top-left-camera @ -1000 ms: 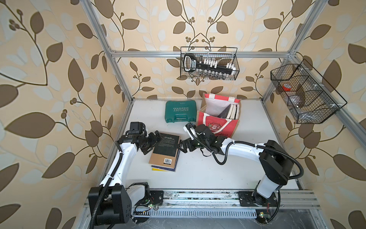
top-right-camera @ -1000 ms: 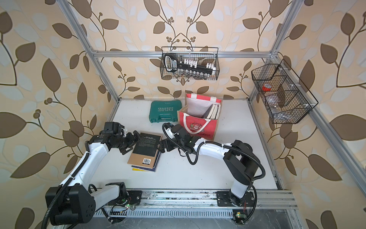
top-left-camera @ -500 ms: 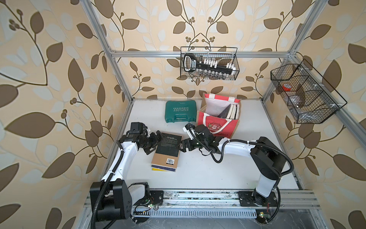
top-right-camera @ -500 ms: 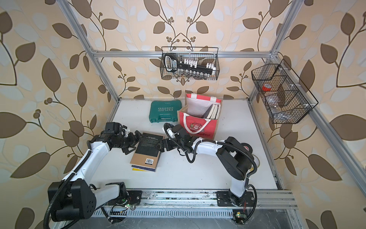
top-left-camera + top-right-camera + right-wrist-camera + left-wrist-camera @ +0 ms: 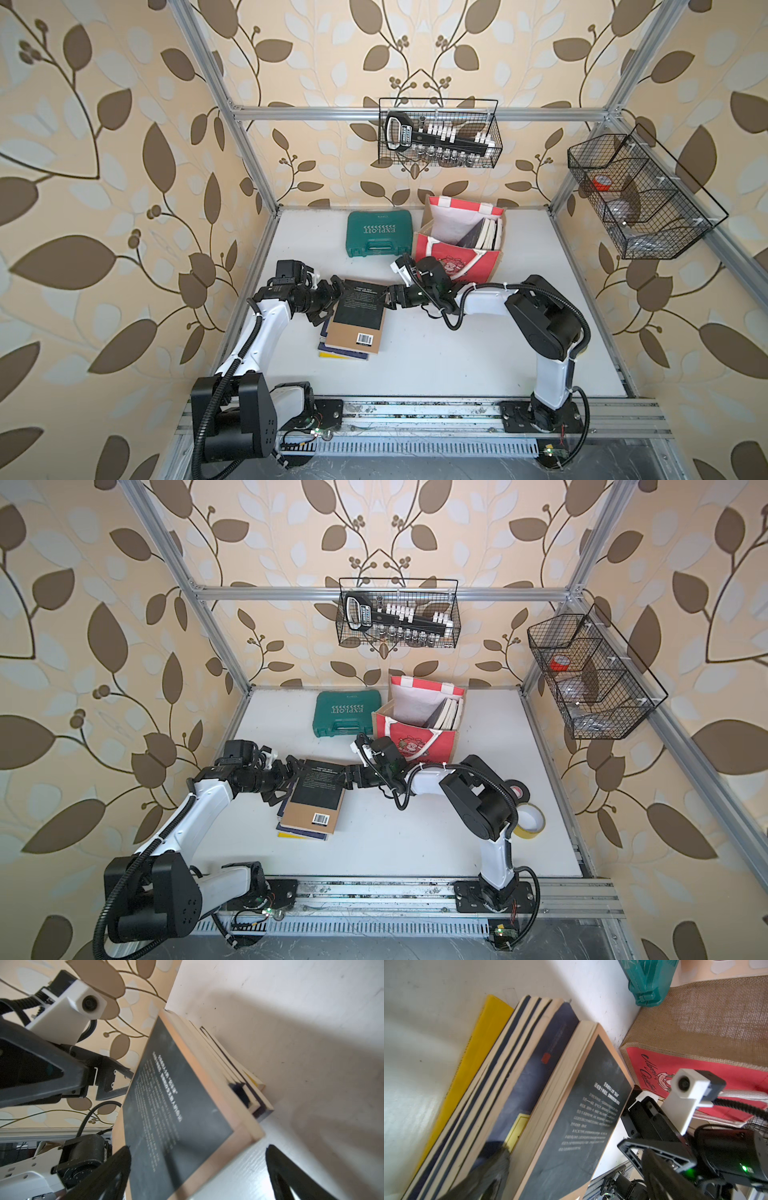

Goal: Put the books into the canvas bag
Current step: Pick up the book from the book.

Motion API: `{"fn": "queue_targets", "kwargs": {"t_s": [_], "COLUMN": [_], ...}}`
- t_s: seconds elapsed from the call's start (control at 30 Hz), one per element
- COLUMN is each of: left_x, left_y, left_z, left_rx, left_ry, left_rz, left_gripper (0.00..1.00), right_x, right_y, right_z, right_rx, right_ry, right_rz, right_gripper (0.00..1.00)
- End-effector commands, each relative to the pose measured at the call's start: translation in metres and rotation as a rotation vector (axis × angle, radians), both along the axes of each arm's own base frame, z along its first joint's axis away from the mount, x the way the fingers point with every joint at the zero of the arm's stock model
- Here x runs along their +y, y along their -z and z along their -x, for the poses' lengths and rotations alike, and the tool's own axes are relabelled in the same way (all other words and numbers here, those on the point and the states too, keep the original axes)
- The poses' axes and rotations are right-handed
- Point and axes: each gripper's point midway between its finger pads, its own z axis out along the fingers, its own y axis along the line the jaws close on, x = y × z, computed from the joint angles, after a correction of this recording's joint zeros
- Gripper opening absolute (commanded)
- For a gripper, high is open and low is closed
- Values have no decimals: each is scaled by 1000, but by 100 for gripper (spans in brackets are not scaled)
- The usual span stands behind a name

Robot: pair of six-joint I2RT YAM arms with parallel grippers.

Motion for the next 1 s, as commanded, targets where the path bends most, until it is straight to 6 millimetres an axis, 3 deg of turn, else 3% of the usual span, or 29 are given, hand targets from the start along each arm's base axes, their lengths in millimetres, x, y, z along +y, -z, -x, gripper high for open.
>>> {"fn": "queue_targets", "kwargs": {"t_s": [0.0, 0.17, 0.43, 0.63, 0.8, 0.97], "left_x": [-4, -3, -5, -6, -13, -24], "left_y": [3, 6, 11, 9, 2, -15], "left_z": [2, 1, -1, -1, -3, -5], "left_rx": [14, 21, 36, 25, -5, -69], "left_ry": [3, -4, 0, 5, 24, 64], "left_rz": [37, 29, 53, 56, 96, 138], "left_gripper": [99, 99, 99, 99, 99, 99], "right_x": [16, 22, 27, 24, 15, 2], "right_y": [-19, -23, -36, -41, -59, -86], "right_z": [-7, -15, -18, -17, -14, -9], "right_rx": [-17, -11, -13, -24, -77, -146], "right_ry": [-45, -45, -44, -33, -17, 13], "right_rz": [-78, -110, -151, -146, -133, -126], "right_gripper": [96, 85, 46, 21, 3, 0]}}
